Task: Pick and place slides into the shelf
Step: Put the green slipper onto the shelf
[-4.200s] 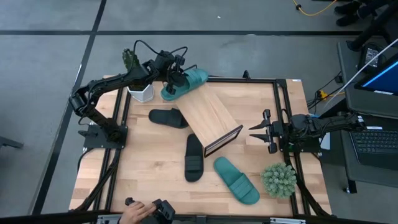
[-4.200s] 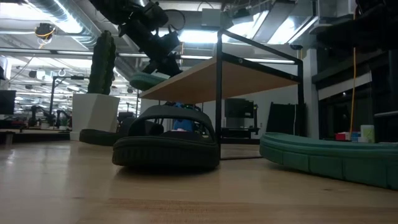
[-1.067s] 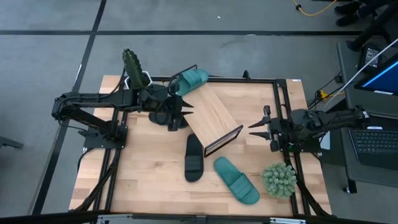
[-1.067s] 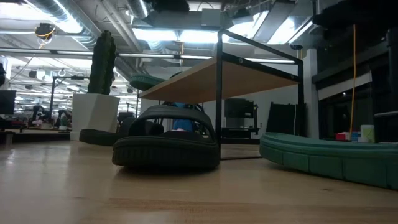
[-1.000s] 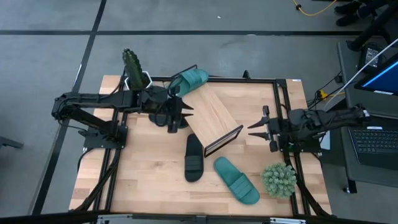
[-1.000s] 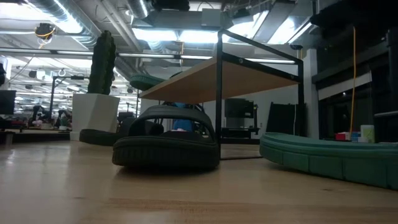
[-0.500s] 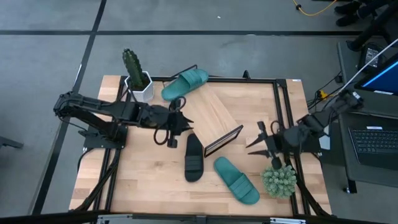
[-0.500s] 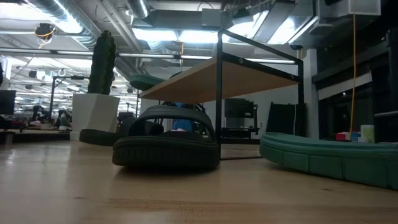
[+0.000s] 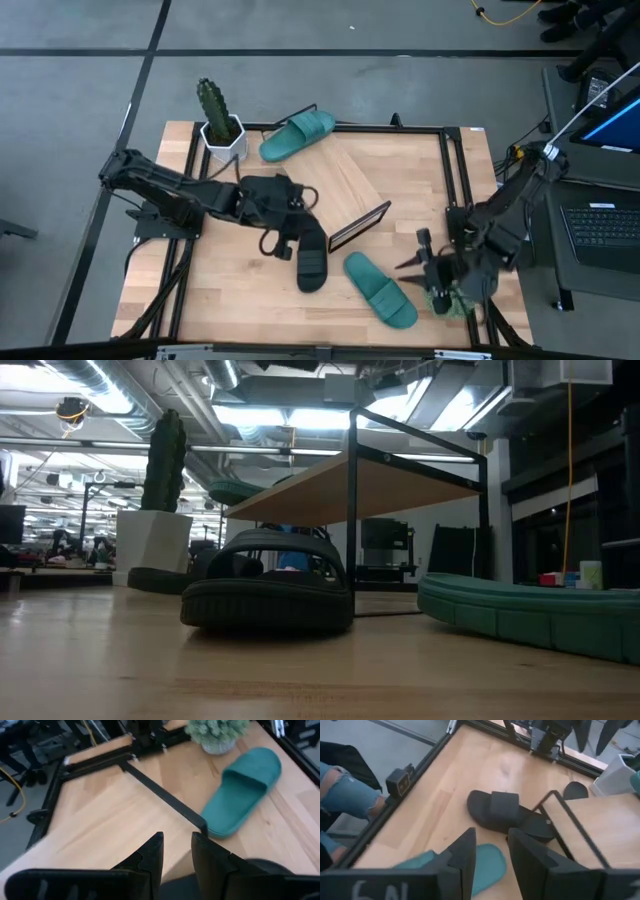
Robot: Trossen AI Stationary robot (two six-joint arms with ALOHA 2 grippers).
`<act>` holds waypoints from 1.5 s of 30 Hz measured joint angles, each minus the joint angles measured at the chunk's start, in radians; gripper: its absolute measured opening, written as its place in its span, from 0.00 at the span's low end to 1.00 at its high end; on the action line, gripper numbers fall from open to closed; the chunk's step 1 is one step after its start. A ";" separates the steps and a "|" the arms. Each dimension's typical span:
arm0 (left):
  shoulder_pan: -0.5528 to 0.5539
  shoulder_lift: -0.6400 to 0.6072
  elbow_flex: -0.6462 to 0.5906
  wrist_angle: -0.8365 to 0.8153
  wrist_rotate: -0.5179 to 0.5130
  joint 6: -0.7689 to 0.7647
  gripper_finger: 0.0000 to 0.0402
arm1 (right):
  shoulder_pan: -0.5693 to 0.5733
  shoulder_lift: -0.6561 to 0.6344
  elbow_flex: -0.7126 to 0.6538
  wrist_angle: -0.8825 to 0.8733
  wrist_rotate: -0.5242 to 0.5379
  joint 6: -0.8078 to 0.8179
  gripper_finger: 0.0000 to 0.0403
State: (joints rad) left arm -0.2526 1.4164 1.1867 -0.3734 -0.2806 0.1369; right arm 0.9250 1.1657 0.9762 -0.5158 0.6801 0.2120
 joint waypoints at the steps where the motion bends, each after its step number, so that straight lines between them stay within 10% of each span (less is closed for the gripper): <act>1: -0.008 0.011 0.000 0.005 0.000 0.000 0.23 | 0.017 0.027 0.020 -0.013 0.022 0.026 0.29; 12: -0.129 0.057 0.000 0.039 -0.002 -0.052 0.23 | 0.118 0.350 0.293 -0.278 0.086 0.381 0.24; 26: -0.248 0.057 0.000 0.091 -0.062 -0.102 0.23 | 0.158 0.592 0.480 -0.410 -0.105 0.752 0.13; 45: -0.295 0.057 0.000 0.072 -0.084 -0.109 0.23 | 0.126 0.732 0.617 -0.584 -0.184 0.767 0.01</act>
State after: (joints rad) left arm -0.5472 1.4731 1.1866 -0.3015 -0.3646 0.0277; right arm 1.0510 1.8975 1.5934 -1.0996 0.4963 0.9787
